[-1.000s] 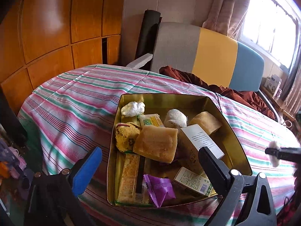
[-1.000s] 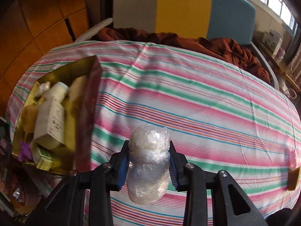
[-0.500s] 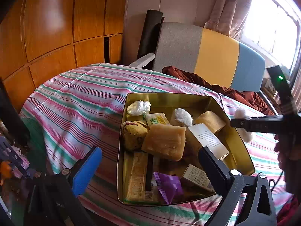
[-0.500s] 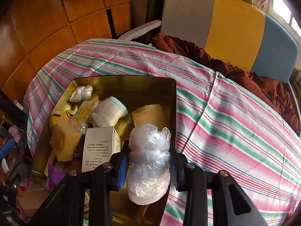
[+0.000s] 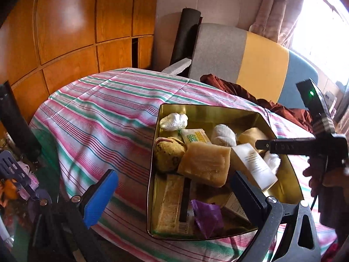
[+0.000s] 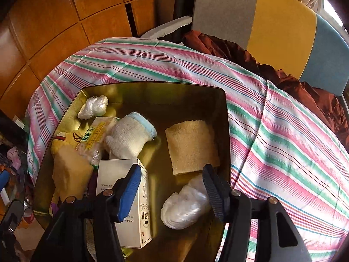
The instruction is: Organize objects
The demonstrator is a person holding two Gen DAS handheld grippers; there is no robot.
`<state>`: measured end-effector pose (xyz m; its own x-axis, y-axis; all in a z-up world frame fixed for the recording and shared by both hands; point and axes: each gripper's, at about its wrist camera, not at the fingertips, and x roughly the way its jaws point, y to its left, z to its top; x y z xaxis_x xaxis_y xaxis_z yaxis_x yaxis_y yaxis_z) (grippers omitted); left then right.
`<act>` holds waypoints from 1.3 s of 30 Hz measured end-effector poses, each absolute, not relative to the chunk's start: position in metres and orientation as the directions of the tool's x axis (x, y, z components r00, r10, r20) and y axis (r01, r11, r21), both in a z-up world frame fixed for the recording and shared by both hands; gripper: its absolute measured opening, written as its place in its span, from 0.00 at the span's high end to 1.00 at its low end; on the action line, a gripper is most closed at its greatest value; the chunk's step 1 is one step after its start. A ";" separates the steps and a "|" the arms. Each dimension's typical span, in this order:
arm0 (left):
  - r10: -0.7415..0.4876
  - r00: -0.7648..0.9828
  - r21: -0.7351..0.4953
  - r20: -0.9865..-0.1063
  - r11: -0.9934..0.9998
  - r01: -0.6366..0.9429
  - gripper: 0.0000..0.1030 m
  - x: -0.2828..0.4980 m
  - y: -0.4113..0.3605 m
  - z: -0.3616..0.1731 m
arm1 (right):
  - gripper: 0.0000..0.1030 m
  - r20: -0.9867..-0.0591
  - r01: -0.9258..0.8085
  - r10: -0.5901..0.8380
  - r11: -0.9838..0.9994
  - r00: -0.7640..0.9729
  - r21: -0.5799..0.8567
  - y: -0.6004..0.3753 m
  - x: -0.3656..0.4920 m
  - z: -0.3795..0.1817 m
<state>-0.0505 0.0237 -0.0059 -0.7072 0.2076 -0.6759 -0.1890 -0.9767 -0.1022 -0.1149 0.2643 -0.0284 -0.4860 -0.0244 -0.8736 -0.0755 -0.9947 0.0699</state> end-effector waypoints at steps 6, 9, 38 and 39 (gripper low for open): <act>0.178 -0.732 -0.092 -0.657 -0.983 -0.157 0.00 -0.047 0.027 0.001 | 0.37 -0.857 -0.090 0.001 -0.995 -0.516 0.053 0.259 -0.095 -0.020; 0.184 -0.733 -0.097 -0.655 -0.982 -0.160 0.00 -0.044 0.028 0.004 | 0.35 -0.843 -0.100 0.020 -0.994 -0.538 0.040 0.254 -0.082 -0.016; 0.199 -0.771 -0.072 -0.605 -0.978 -0.196 0.00 -0.002 0.035 0.016 | 0.23 -0.709 -0.292 0.263 -0.953 -0.655 -0.083 0.234 0.026 -0.001; 0.199 -0.772 -0.073 -0.604 -0.978 -0.195 0.00 -0.002 0.034 0.015 | 0.23 -0.710 -0.292 0.263 -0.953 -0.653 -0.084 0.234 0.026 -0.002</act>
